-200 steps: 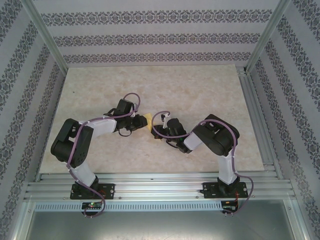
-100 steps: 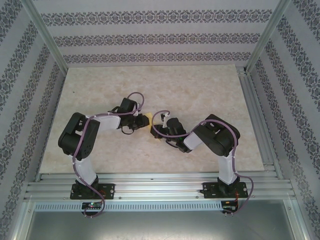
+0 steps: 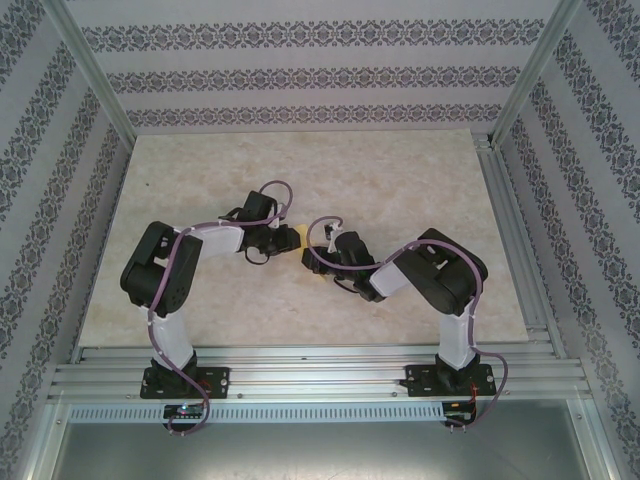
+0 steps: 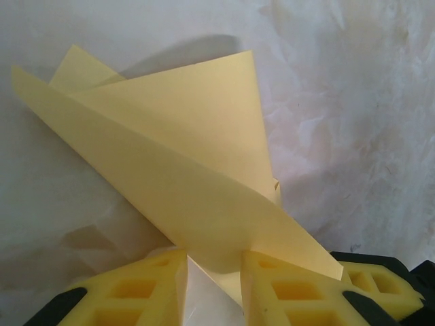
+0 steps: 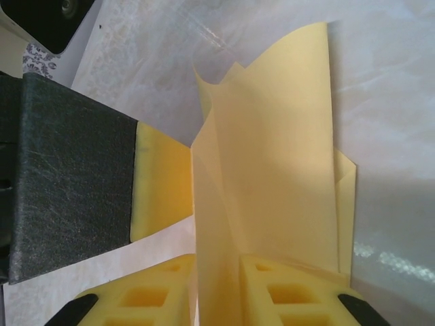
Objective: Fold a paper plane with a square sheet of paper (pick it up from the middle)
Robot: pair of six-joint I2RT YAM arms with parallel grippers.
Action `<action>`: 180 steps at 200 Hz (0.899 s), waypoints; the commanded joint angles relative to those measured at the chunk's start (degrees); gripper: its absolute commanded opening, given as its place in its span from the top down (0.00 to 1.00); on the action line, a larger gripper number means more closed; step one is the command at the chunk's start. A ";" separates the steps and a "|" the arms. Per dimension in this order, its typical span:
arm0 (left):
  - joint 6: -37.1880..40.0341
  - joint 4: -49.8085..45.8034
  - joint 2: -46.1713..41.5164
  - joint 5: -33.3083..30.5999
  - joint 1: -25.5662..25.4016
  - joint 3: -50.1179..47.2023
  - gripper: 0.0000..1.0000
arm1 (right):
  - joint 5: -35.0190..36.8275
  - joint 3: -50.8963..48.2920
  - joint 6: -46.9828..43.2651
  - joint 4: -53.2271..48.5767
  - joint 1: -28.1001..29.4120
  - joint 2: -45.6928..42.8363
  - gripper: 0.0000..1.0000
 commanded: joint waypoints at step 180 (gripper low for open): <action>-0.26 7.75 0.22 5.16 -0.98 1.04 0.72 | 2.15 -1.87 11.47 -3.17 -3.33 2.87 0.96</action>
